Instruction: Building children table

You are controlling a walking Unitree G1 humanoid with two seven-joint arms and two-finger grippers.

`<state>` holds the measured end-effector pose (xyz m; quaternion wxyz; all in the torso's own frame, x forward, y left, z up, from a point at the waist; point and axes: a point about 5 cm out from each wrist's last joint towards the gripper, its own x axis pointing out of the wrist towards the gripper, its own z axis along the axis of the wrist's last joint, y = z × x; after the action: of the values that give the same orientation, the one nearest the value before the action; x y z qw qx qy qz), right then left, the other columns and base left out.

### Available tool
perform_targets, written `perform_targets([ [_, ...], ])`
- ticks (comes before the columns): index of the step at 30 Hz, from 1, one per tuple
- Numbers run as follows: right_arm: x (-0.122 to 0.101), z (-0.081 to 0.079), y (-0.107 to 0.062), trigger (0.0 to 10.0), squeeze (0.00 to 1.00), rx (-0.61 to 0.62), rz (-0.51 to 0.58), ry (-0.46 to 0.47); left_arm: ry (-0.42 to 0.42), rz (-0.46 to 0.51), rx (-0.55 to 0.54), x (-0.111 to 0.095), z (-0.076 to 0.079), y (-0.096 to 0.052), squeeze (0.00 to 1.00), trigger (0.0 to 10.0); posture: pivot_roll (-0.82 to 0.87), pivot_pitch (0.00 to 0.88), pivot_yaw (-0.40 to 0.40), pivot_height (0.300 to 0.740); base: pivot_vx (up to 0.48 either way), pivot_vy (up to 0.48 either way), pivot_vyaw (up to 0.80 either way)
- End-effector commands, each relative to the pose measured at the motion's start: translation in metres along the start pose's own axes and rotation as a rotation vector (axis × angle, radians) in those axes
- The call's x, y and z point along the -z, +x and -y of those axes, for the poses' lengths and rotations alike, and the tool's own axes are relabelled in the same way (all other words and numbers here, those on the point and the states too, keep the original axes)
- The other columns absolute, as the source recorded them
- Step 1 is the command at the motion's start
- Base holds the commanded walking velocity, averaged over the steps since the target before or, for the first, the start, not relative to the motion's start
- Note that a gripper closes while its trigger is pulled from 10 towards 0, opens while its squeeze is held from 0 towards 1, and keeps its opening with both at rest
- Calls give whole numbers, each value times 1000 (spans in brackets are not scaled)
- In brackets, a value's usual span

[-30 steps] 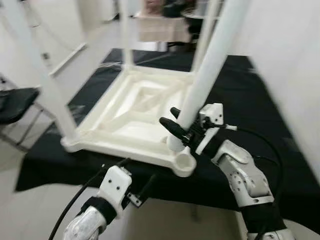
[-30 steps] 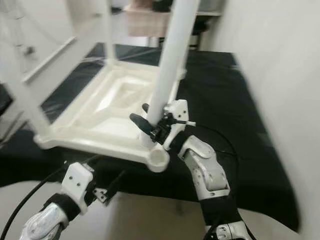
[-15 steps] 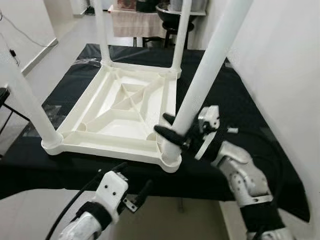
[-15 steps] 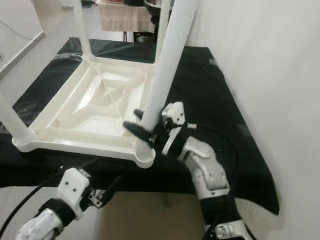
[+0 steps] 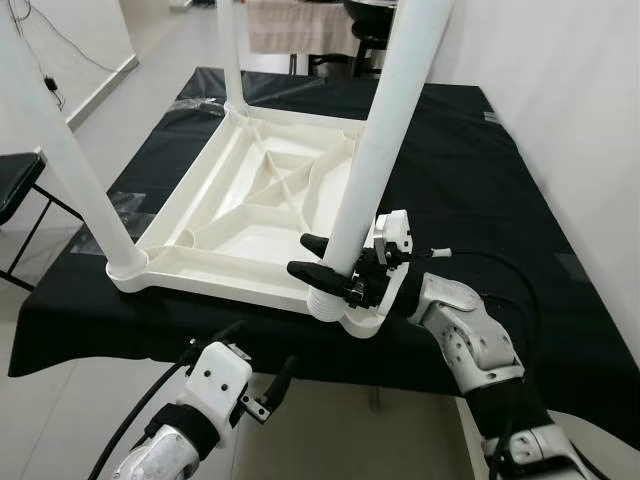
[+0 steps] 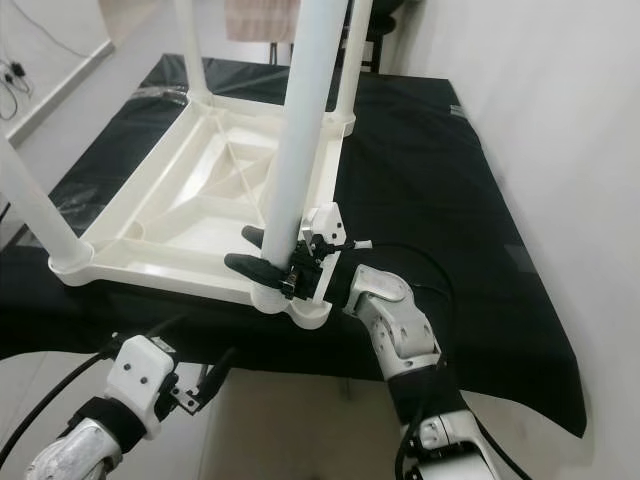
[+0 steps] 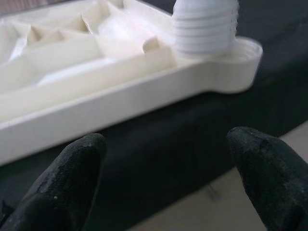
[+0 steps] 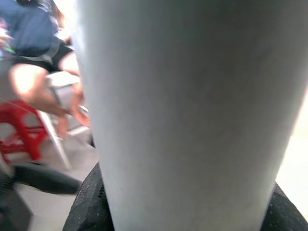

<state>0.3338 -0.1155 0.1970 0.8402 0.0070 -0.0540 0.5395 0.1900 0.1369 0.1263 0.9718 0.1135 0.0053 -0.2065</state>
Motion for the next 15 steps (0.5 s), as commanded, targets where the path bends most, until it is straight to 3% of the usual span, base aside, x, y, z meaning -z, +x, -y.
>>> perform_targets([
  [1,-3,1,-1,10000,0,1,19,-18,23,-20,1,1,-1,-3,0,10000,197,251,-62,740,0,0,0],
  [4,-10,9,-14,10000,0,-18,16,-19,32,-23,4,-2,0,-8,0,10000,208,280,-52,740,0,0,0],
  [6,-10,9,-14,10000,0,-18,16,-19,32,-23,4,-2,0,-8,0,10000,208,280,-52,740,0,0,0],
  [9,-18,9,-31,10000,0,-149,-24,-39,49,-29,25,-8,1,-17,0,10000,219,318,-33,740,0,0,0],
  [15,-24,11,-36,10000,0,-268,-70,-84,65,-41,38,-13,0,-25,0,10000,233,335,-23,740,0,0,0],
])
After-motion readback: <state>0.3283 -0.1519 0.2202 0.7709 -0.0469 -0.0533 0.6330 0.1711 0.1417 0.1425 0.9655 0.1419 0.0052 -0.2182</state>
